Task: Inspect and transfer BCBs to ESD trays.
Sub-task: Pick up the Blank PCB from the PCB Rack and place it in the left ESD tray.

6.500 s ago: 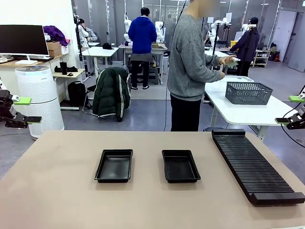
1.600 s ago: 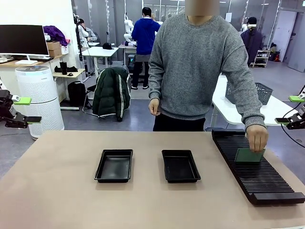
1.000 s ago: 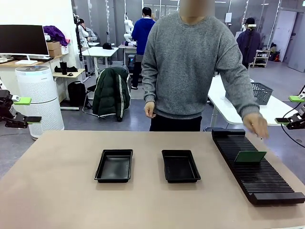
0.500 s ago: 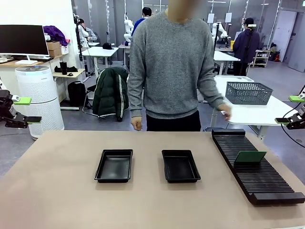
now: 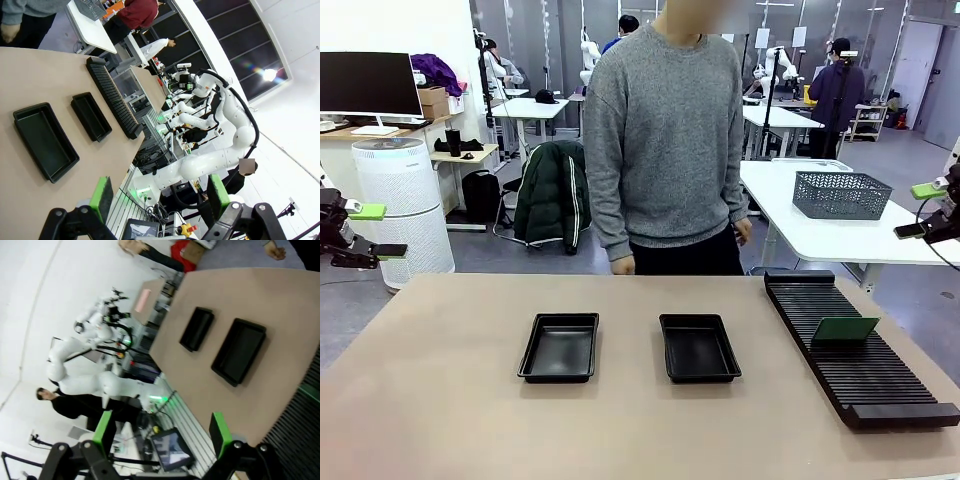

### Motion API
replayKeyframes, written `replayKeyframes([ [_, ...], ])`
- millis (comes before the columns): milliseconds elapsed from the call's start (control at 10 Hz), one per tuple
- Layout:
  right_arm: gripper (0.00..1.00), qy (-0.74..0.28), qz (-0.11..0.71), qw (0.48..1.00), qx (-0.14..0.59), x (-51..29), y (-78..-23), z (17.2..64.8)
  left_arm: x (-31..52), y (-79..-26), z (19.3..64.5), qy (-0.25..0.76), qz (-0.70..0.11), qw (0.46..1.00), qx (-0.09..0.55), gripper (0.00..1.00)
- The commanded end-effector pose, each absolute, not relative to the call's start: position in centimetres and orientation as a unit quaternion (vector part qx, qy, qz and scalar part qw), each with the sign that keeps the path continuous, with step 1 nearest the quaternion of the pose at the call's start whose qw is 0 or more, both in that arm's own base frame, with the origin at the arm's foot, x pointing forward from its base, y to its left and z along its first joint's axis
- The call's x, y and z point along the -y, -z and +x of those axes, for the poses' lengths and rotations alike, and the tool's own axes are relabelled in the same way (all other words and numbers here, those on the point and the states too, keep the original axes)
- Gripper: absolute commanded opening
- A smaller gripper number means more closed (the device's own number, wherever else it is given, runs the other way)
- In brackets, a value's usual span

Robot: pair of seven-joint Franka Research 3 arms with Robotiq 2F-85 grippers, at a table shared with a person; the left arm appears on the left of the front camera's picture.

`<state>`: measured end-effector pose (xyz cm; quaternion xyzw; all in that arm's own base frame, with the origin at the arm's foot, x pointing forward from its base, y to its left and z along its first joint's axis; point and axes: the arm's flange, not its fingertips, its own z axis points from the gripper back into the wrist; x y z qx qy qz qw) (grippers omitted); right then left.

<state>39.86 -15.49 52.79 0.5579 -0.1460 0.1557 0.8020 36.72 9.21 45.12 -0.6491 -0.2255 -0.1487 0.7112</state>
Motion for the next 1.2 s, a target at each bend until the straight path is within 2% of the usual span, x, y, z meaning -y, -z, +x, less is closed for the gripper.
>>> replayKeyframes([
  [0, 1.00, -0.197, 0.478, 0.841, 0.160, 14.8, -53.8, 39.8, -9.3, -45.2, 36.7, 0.144, -0.651, 0.711, 0.224, 1.00],
  [200, 1.00, -0.259, 0.385, 0.868, 0.174, 14.7, -55.3, 40.2, -9.3, -45.2, 36.7, 0.144, -0.651, 0.711, 0.224, 1.00],
  [400, 1.00, -0.350, 0.329, 0.860, 0.170, 14.4, -55.9, 40.6, -9.3, -45.2, 36.7, 0.144, -0.651, 0.711, 0.224, 1.00],
  [600, 1.00, -0.493, 0.231, 0.823, 0.164, 13.6, -55.9, 39.9, -9.3, -45.2, 36.7, 0.144, -0.651, 0.711, 0.224, 1.00],
  [800, 1.00, -0.589, 0.143, 0.777, 0.169, 12.3, -55.7, 39.6, -9.3, -45.2, 36.7, 0.144, -0.651, 0.711, 0.224, 1.00],
  [1100, 1.00, -0.684, 0.042, 0.713, 0.150, 8.7, -55.5, 39.6, -9.3, -45.2, 36.7, 0.144, -0.651, 0.711, 0.224, 1.00],
])
